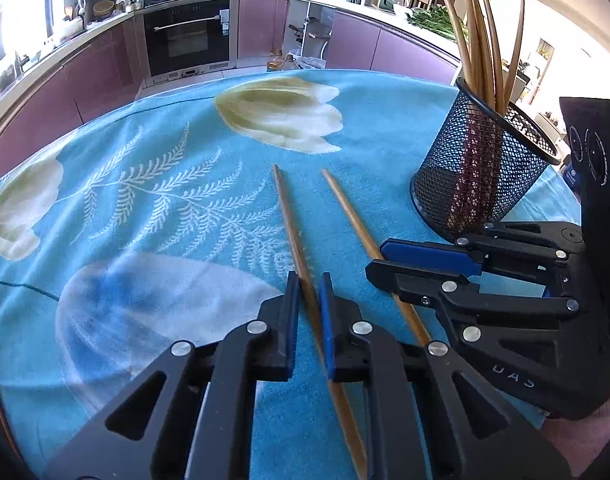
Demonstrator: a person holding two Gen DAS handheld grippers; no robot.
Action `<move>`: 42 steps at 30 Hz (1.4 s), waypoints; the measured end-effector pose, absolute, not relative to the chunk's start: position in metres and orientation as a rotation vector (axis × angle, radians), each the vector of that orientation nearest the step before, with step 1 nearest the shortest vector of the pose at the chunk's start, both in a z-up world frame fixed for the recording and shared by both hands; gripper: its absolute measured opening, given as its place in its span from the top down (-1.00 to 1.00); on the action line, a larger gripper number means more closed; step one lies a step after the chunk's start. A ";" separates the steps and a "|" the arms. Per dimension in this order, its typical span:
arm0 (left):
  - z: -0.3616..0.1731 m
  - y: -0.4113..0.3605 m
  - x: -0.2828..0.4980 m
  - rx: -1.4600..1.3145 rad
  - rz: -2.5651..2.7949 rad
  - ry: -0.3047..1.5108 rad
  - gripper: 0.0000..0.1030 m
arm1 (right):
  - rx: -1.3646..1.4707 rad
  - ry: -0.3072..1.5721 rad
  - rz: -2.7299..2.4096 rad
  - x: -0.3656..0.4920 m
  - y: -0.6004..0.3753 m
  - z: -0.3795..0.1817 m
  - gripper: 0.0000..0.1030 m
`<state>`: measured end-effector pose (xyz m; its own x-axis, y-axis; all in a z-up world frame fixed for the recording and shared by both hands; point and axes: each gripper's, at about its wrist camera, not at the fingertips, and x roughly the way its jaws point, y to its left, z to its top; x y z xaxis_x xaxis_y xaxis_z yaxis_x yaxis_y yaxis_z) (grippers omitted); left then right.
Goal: Organize utensils
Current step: 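Close the left gripper on one chopstick while the right gripper grasps the other, then lift both chopsticks upright and carry them toward the mesh cup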
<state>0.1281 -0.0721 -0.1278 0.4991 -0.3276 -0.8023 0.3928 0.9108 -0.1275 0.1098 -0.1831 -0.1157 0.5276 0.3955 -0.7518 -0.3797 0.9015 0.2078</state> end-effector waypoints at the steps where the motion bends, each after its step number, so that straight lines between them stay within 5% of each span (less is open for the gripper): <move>1: -0.128 -0.071 0.128 0.066 -0.437 0.955 0.81 | 0.028 0.903 0.465 0.109 -0.185 -0.116 0.84; 24: -0.129 -0.084 0.114 0.121 -0.473 0.958 0.73 | -0.018 0.905 0.484 0.093 -0.187 -0.117 0.85; 42: -0.100 -0.082 0.098 0.086 -0.493 0.896 0.85 | 0.027 0.804 0.511 0.074 -0.206 -0.086 0.89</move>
<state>0.0975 -0.0817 -0.1001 0.5217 -0.3752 -0.7661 0.4461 0.8855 -0.1299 0.0741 -0.2059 -0.0859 0.5796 0.4467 -0.6816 -0.4268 0.8789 0.2131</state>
